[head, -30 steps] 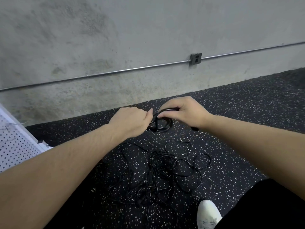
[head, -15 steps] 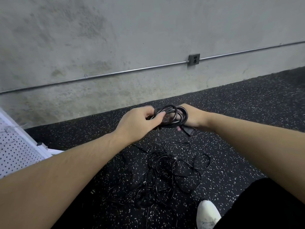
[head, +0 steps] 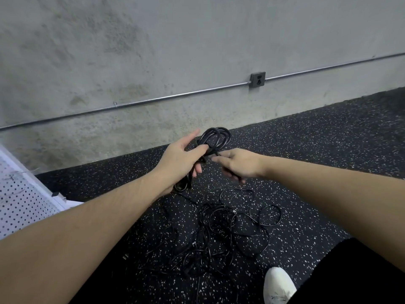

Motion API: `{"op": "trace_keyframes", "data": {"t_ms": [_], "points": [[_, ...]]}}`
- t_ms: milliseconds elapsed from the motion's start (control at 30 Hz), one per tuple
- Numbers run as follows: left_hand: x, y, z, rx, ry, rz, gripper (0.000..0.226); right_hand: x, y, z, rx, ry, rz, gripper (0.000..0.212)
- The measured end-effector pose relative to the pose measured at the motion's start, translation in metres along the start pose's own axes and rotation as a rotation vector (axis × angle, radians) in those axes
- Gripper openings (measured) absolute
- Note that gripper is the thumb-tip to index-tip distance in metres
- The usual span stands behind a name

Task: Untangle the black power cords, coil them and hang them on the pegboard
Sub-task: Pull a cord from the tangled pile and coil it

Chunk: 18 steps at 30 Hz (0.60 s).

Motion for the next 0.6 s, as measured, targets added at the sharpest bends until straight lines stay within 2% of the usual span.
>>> {"op": "trace_keyframes", "data": {"t_ms": [100,167,233,333,433,533,600], "points": [[-0.004,-0.001,0.003,0.093,-0.031,-0.011,0.021,-0.003,0.009,0.002,-0.078,0.023,-0.081,0.038],[-0.007,-0.003,0.005,0.146,-0.035,0.036,0.020,-0.011,0.016,-0.002,-0.107,-0.031,-0.219,0.029],[-0.009,-0.007,0.006,0.188,-0.030,0.080,0.019,-0.017,0.016,-0.005,-0.058,-0.123,-0.296,0.044],[-0.012,-0.016,0.008,0.216,-0.034,0.121,0.021,-0.019,0.008,-0.006,0.059,-0.198,-0.143,0.041],[-0.016,-0.023,0.010,0.249,-0.056,0.169,0.023,-0.019,0.004,-0.009,0.034,-0.236,0.009,0.034],[-0.023,-0.029,0.011,0.257,-0.106,0.199,0.023,-0.024,0.003,-0.013,0.052,-0.275,0.023,0.030],[-0.026,-0.031,0.011,0.241,-0.108,0.207,0.023,-0.031,-0.002,-0.013,0.150,-0.336,0.033,0.025]]}}
Point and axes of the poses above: each hand's wrist, its own z-axis towards the middle knuckle, its own y-axis out of the palm, x = y × z, the point moved 3 cm from there along z, towards the middle knuckle, and after that the axes turned 3 degrees about z, right-handed, at the moved point
